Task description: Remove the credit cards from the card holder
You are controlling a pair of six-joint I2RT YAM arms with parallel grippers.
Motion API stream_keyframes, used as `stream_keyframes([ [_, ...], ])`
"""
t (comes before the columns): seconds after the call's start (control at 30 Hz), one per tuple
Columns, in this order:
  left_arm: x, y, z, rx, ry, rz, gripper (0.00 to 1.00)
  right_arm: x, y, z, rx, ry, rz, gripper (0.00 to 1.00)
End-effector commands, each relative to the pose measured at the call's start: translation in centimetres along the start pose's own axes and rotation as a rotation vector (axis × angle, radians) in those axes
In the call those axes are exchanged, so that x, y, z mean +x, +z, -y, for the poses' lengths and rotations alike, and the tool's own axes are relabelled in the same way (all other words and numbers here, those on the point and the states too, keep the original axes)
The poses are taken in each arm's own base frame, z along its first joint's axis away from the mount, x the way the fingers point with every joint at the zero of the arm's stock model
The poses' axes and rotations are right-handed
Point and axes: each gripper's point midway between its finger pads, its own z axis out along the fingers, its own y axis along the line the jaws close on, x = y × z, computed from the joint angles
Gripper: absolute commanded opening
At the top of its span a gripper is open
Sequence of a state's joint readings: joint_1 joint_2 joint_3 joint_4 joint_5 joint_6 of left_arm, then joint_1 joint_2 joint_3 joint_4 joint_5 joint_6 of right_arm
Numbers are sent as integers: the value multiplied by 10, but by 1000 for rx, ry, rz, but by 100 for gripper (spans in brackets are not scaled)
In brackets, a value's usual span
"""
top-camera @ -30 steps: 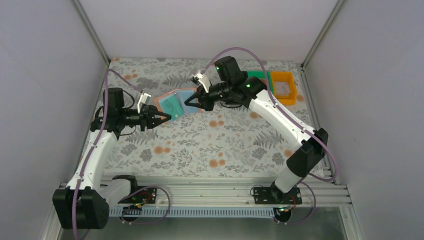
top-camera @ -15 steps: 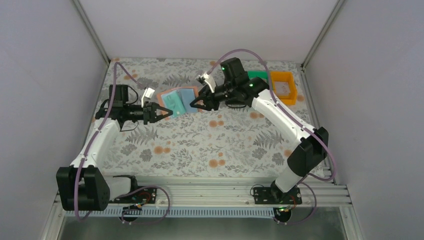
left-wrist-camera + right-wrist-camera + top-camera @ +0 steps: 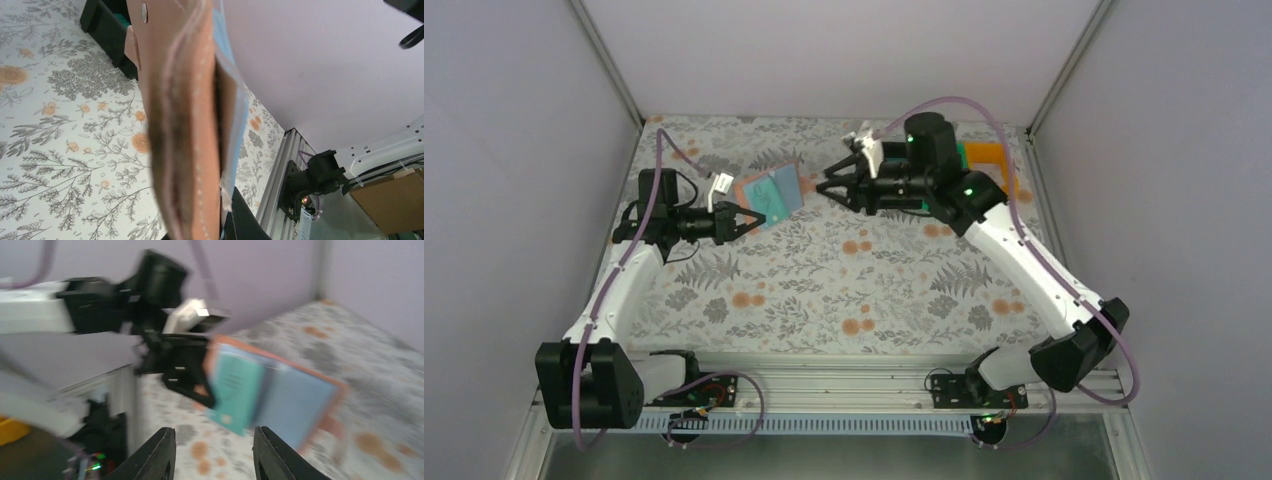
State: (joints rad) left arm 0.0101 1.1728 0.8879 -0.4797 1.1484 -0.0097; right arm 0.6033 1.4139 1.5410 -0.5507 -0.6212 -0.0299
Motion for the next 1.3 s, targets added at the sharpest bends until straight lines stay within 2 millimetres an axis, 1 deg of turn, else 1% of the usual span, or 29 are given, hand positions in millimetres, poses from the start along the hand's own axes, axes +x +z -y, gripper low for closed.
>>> stream_keyframes([
  [0.0, -6, -5, 19, 63, 80, 28, 2, 6, 28, -51, -319, -29, 45, 41],
  [0.1, -6, -5, 27, 108, 90, 26, 2, 9, 47, -42, -341, 4, 23, 40],
  [0.2, -7, -6, 33, 142, 99, 24, 2, 16, 66, -34, -377, 42, -8, 44],
  [0.3, -7, -7, 39, 170, 105, 25, 2, 35, 89, -19, -377, 116, -70, 44],
  [0.37, -7, -8, 40, 172, 112, 25, 2, 43, 97, -17, -397, 147, -77, 45],
  [0.43, -7, -7, 39, 172, 113, 23, 2, 50, 99, -21, -439, 155, -79, 44],
  [0.5, -7, -7, 38, 177, 106, 20, 2, 51, 99, -26, -479, 146, -81, 38],
  [0.6, -7, -5, 36, 176, 99, 18, 2, 55, 101, -31, -532, 157, -101, 15],
  [0.63, -7, -5, 35, 171, 95, 19, 2, 56, 101, -34, -553, 167, -109, 8],
  [0.67, -7, -5, 34, 166, 93, 18, 2, 58, 101, -34, -564, 175, -113, 5],
  [0.77, -7, -5, 36, 178, 97, 19, 2, 60, 98, -37, -571, 175, -115, 4],
  [0.93, -9, -5, 37, 175, 102, 20, 3, 54, 96, -35, -536, 160, -112, 4],
  [1.03, -10, -6, 38, 167, 105, 25, 16, 56, 95, -33, -516, 167, -120, 4],
  [1.07, -10, -7, 40, 170, 110, 27, 17, 57, 96, -32, -503, 170, -126, 4],
  [1.13, -10, -8, 42, 178, 118, 27, 18, 60, 96, -30, -480, 173, -136, 4],
  [1.27, -11, -8, 44, 188, 123, 28, 18, 58, 91, -29, -459, 162, -132, 4],
])
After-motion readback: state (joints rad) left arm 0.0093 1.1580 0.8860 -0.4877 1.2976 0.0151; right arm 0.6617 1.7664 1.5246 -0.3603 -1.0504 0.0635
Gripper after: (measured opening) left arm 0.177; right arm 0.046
